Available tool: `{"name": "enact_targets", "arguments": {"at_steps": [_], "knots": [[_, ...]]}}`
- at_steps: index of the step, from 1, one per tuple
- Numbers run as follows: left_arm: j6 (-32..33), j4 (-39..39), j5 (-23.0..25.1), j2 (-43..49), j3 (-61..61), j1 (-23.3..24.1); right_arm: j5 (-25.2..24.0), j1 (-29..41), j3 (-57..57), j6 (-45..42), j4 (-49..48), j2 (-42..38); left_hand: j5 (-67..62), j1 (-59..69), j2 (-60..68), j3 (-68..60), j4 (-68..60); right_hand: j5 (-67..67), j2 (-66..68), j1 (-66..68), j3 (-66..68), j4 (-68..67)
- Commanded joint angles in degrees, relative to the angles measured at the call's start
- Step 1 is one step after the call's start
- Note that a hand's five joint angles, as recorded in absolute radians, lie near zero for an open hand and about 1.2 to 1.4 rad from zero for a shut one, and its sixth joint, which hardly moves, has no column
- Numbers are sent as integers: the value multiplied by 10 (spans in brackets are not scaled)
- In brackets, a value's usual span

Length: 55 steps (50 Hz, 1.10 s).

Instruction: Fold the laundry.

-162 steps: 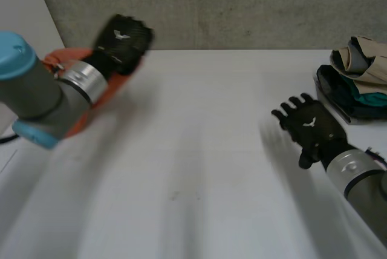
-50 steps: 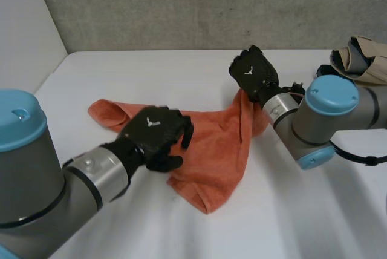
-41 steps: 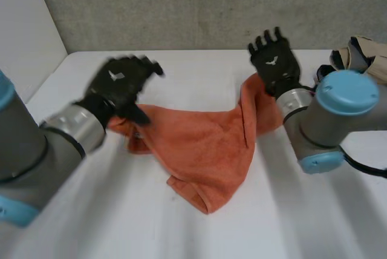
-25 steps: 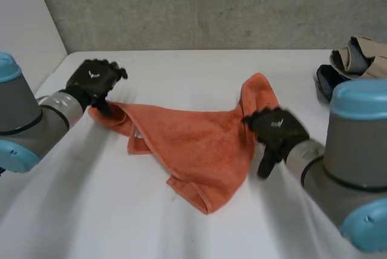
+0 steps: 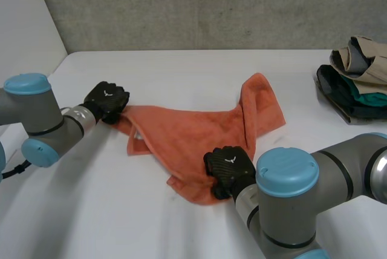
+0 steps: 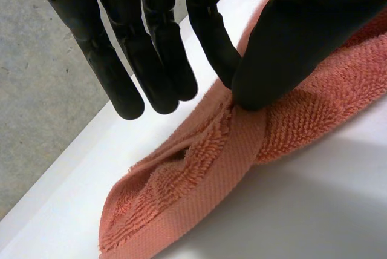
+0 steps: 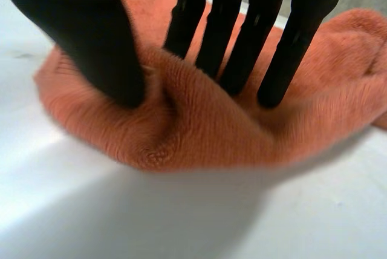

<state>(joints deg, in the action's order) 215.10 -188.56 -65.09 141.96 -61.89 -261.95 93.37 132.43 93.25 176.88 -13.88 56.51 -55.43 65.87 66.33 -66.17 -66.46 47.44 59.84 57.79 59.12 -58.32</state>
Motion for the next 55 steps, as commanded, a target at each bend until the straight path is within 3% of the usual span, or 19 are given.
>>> {"name": "enact_targets", "arguments": {"at_steps": [1, 8, 12, 18, 22, 28, 31, 42, 45, 49, 55], "knots": [[3, 1, -23, -25, -10, 21, 18, -8, 3, -15, -21, 19, -146, 141, 137, -138, -135, 226, 202, 222, 209, -217], [-6, 8, -71, -187, -111, 37, 20, -20, 21, -121, 29, 133, -146, 141, 137, -138, -135, 226, 202, 222, 209, -217], [-21, 18, -72, -312, -196, 46, 17, -115, 13, -284, 72, 236, -146, 141, 137, -138, -135, 226, 202, 222, 209, -217], [-119, 33, -70, -510, -306, 99, 12, -182, -51, -420, 93, 310, -146, 141, 137, -138, -135, 226, 202, 222, 209, -217], [-172, 33, -69, -565, -343, 117, 8, -188, -98, -449, 123, 309, -146, 141, 137, -138, -135, 226, 202, 222, 209, -217], [-188, 28, -75, -510, -354, 159, -39, -191, -148, -469, 163, 192, -146, 141, 137, -138, -135, 226, 202, 222, 209, -217], [-179, 28, -100, -400, -322, 188, -47, -191, -162, -492, 162, 133, -146, 141, 137, -138, -135, 226, 202, 222, 209, -217], [-102, 35, -182, -160, -142, 192, -44, -191, -218, -525, 127, -40, -146, 141, 137, -138, -135, 226, 202, 222, 209, -217], [-73, 24, -184, -136, -64, 187, -36, -191, -261, -515, 62, -57, -146, 141, 137, -138, -135, 226, 202, 222, 209, -217], [-55, -24, -184, -122, 63, 186, -5, -191, -342, -482, -132, -53, -146, 141, 137, -138, -135, 226, 202, 222, 209, -217], [-54, -202, -210, -174, 153, 188, -1, -191, -390, -480, -330, -18, -146, 141, 137, -138, -135, 226, 202, 222, 209, -217]]}}
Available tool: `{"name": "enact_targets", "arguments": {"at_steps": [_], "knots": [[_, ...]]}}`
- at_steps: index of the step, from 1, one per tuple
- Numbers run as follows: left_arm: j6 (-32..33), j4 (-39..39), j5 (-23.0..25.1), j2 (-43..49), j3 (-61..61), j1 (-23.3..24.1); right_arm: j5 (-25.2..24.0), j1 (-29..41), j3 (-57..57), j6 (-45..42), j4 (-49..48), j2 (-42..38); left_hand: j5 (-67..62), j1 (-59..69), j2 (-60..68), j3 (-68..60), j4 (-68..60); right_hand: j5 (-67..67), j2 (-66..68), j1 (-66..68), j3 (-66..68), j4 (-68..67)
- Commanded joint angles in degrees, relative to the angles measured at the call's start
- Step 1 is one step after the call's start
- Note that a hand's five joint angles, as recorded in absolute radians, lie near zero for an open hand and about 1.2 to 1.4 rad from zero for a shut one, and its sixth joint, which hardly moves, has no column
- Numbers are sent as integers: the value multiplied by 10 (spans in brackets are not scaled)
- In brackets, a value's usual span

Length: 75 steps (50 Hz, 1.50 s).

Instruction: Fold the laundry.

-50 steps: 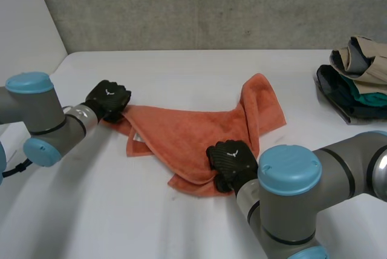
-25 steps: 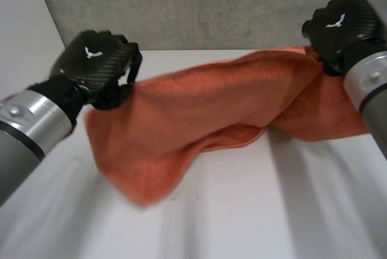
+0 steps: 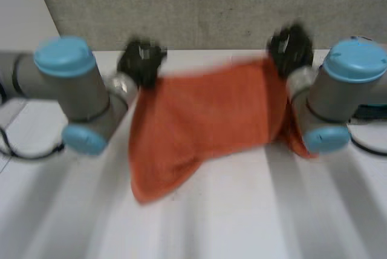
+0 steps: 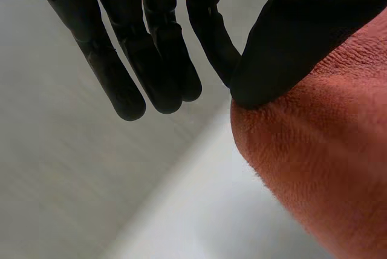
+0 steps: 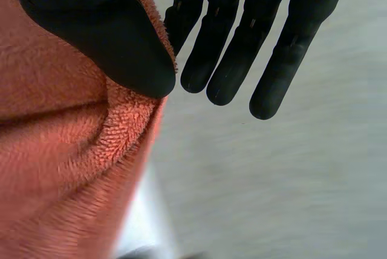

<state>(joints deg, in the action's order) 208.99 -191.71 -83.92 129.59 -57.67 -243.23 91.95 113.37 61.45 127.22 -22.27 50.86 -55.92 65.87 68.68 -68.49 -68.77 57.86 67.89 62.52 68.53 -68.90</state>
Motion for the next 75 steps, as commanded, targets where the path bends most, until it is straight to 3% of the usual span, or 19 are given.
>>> {"name": "enact_targets", "arguments": {"at_steps": [1, 4, 14, 21, 28, 35, 36, 42, 44, 48, 55, 63, 69, 73, 75], "knots": [[7, -190, -28, -66, 109, 0, 10, 0, -73, 16, -257, 43, -141, 141, 113, -115, -112, 121, 121, 175, 115, -111], [8, -233, -47, -122, 66, -2, -6, 4, -71, 25, -241, 64, -141, 141, 113, -115, -112, 121, 121, 175, 115, -111], [10, -192, -49, -227, -199, -12, -87, -24, 45, 72, -58, 122, -141, 141, 113, -115, -112, 121, 121, 175, 115, -111], [9, -175, -44, -225, -356, -15, -148, -45, 160, 73, 48, 126, -141, 141, 113, -115, -112, 121, 121, 175, 115, -111], [12, -155, -45, -177, -416, -9, -155, -43, 243, 89, 106, 97, -141, 141, 113, -115, -112, 121, 121, 175, 115, -111], [20, -77, -44, -167, -423, -8, -152, -60, 273, 149, 112, 89, -141, 141, 113, -115, -112, 121, 121, 175, 115, -111], [20, -72, -44, -169, -423, -8, -152, -73, 278, 179, 112, 94, -141, 141, 113, -115, -112, 104, 103, 157, 97, -93], [12, -58, -44, -213, -429, -13, -149, -123, 291, 329, 115, 135, -141, 141, 113, -115, -112, -357, -357, -304, -364, 367], [12, -57, -44, -224, -429, -13, -148, -147, 297, 393, 125, 157, -141, 141, 113, -115, -112, -436, -436, -383, -443, 446], [10, -57, -42, -250, -421, -13, -157, -174, 302, 454, 160, 169, -141, 141, 113, -115, -112, -470, -470, -417, -477, 480], [-9, -57, -42, -255, -394, -10, -165, -184, 304, 387, 217, 166, -141, 141, 113, -115, -112, -457, -457, -403, -463, 467], [-15, -58, -43, -244, -365, -16, -168, -184, 311, 198, 191, 126, -141, 141, 113, -115, -112, -410, -410, -356, -416, 420], [-15, -58, -43, -235, -360, -17, -167, -184, 300, 159, 144, 81, -141, 141, 113, -115, -112, -378, -378, -324, -384, 388], [-17, -57, -44, -234, -360, -21, -168, -181, 286, 159, 106, 55, -141, 141, 113, -115, -112, -297, -297, -244, -304, 308], [-17, -57, -44, -234, -363, -21, -165, -180, 275, 159, 93, 38, -141, 141, 113, -115, -112, -153, -153, -99, -160, 163]]}}
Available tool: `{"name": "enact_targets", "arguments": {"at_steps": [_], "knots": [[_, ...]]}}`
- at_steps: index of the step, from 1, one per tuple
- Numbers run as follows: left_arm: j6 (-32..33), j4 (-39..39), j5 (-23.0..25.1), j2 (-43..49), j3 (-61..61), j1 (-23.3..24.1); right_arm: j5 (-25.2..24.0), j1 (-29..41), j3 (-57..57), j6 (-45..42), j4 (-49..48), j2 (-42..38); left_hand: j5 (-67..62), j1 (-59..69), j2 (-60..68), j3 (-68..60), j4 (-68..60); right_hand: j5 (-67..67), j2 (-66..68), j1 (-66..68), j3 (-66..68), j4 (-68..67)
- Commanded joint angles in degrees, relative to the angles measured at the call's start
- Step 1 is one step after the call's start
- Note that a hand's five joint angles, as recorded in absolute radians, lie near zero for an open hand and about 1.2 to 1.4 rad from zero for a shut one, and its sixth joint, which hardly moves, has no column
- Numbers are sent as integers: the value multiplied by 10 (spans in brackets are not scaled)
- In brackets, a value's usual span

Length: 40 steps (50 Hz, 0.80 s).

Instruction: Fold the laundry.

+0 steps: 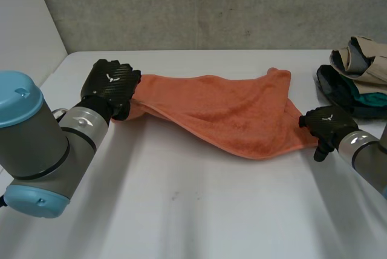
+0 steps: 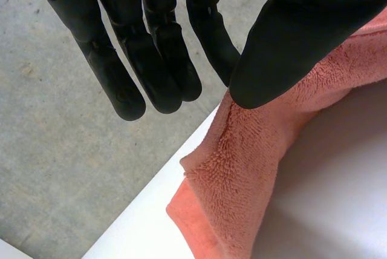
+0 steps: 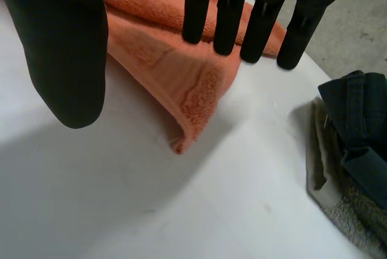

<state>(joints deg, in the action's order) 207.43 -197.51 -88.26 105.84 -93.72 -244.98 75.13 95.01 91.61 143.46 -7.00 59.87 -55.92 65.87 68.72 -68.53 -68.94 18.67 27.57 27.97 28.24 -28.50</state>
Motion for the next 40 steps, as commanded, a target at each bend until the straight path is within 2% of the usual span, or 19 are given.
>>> {"name": "enact_targets", "arguments": {"at_steps": [1, 3, 7, 14, 18, 21, 22, 30, 33, 40], "knots": [[-3, 2, -1, 3, -4, -3, 3, 4, -30, -4, -63, -56, -141, 141, 113, -115, -111, 321, 332, 328, 326, -323], [-4, 2, -1, 3, -8, -2, 5, 4, -42, -4, -69, -63, -141, 141, 113, -115, -111, 512, 523, 519, 517, -514], [-4, 10, -2, 2, -21, 3, 10, 4, -43, -2, -65, -56, -141, 141, 113, -115, -111, 513, 524, 520, 518, -515], [-3, 82, 0, -16, -82, 12, 16, -1, -12, -13, -53, -12, -141, 141, 113, -115, -111, 513, 524, 520, 518, -515], [-3, 128, 3, -14, -107, 27, 37, -13, 19, -41, -18, 56, 32, -31, -60, 58, 62, 513, 524, 520, 518, -515], [-2, 138, 3, -12, -112, 28, 41, -26, 36, -49, -12, 76, 270, -270, -298, 297, 301, 513, 524, 520, 518, -515], [-3, 137, 3, -12, -112, 25, 38, -33, 46, -52, -12, 82, 313, -312, -341, 339, 343, 513, 524, 520, 518, -515], [6, 129, 17, -21, -75, -24, 33, -41, 66, -59, -8, 84, 357, -356, -385, 383, 387, 513, 524, 520, 518, -515], [10, 117, 43, -20, -55, -47, 32, -41, 68, -59, -8, 83, 359, -358, -387, 385, 389, 513, 524, 520, 518, -515], [49, 76, 176, 21, -17, -78, 31, -41, 73, -57, -12, 82, 355, -355, -383, 381, 385, 513, 524, 520, 518, -515]]}}
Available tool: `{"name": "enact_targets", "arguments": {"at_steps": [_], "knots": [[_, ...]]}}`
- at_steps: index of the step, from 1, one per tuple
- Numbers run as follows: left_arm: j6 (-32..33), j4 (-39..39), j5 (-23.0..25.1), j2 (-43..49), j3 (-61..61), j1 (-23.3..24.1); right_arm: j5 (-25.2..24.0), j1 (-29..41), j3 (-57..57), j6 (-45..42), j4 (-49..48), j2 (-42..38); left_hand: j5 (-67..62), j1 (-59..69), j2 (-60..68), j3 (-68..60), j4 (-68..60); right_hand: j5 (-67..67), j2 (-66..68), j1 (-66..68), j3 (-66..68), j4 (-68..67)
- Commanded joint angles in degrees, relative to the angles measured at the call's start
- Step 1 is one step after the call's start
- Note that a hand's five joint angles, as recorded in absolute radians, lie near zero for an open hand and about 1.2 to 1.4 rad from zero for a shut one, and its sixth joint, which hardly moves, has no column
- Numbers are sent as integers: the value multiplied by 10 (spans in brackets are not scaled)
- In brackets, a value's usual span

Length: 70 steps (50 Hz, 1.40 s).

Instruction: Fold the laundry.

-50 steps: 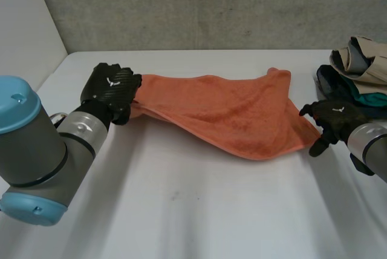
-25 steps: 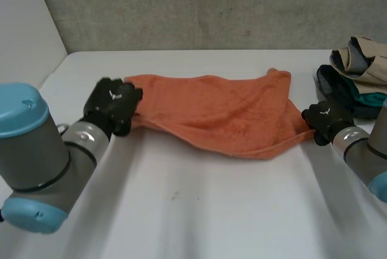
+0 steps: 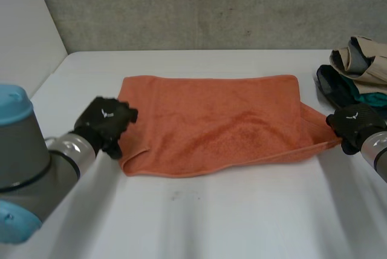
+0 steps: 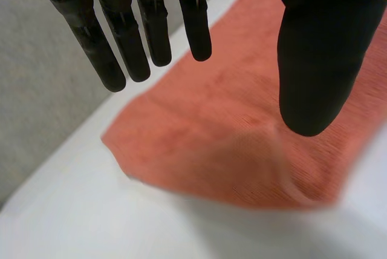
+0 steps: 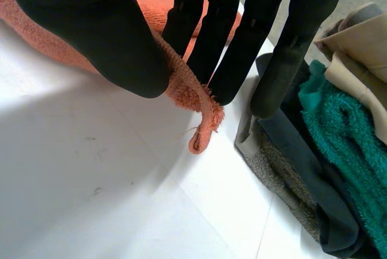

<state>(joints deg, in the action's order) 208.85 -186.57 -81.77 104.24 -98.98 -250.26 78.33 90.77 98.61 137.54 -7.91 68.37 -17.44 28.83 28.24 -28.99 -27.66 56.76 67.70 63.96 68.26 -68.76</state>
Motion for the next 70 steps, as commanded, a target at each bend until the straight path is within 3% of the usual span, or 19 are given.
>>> {"name": "enact_targets", "arguments": {"at_steps": [1, 3, 9, 16, 22, 27, 29, 31, 35, 42, 46, 51, 57, 62, 67, 70], "knots": [[44, -35, 122, 49, 44, -27, -1, 1, 4, 2, -3, -3, -31, 17, 23, -16, -29, 132, 123, 160, 117, -112], [80, -23, 151, 90, 74, -36, -2, 1, 9, 1, -4, -3, -46, 32, 38, -31, -44, 132, 123, 160, 117, -112], [196, 63, 155, 178, 141, -48, -15, 0, 17, 0, -4, -3, -38, 24, 30, -23, -36, 132, 123, 160, 117, -112], [264, 134, 151, 225, 180, -54, -24, -1, 19, 0, -4, -3, -20, 6, 11, -4, -17, 132, 123, 160, 117, -112], [265, 135, 135, 232, 187, -53, -25, -1, 20, 0, -4, -3, -66, 52, 58, -51, -64, 132, 123, 160, 117, -112], [264, 135, 118, 232, 197, -48, -25, -1, 20, 0, -4, -3, -297, 283, 288, -281, -294, 132, 123, 160, 117, -112], [263, 135, 106, 228, 198, -46, -25, -2, 22, -1, -5, -3, -470, 456, 462, -454, -468, 132, 123, 160, 117, -112], [258, 134, 95, 228, 199, -44, -24, -1, 22, -1, -4, -3, -525, 512, 517, -510, -523, 132, 123, 160, 117, -112], [231, 121, 68, 214, 197, -36, -24, -2, 23, -1, -4, 2, -526, 512, 518, -510, -523, 132, 123, 160, 117, -112], [158, 114, 37, 104, 134, -43, -21, -2, 23, -25, 15, 39, -526, 512, 518, -510, -523, 132, 123, 160, 117, -112], [129, 115, 30, 8, 59, -57, -20, -9, 28, -89, 60, 76, -526, 512, 518, -510, -523, 132, 123, 160, 117, -112], [125, 143, 12, -110, -48, -80, -15, -48, 47, -233, 187, 144, -526, 512, 518, -510, -523, 132, 123, 160, 117, -112], [130, 275, -12, -243, -143, -93, -18, -99, 81, -371, 315, 190, -526, 512, 518, -510, -523, 132, 123, 160, 117, -112], [131, 277, -11, -251, -162, -84, -19, -96, 85, -353, 301, 189, -526, 512, 518, -510, -523, 132, 123, 160, 117, -112], [132, 162, -13, -135, -131, -85, 3, -48, 77, -326, 216, 139, -526, 512, 518, -510, -523, 132, 123, 160, 117, -112], [127, 102, -20, -57, -72, -82, 46, -17, 42, -308, 157, 82, -526, 512, 518, -510, -523, 132, 123, 160, 117, -112]]}}
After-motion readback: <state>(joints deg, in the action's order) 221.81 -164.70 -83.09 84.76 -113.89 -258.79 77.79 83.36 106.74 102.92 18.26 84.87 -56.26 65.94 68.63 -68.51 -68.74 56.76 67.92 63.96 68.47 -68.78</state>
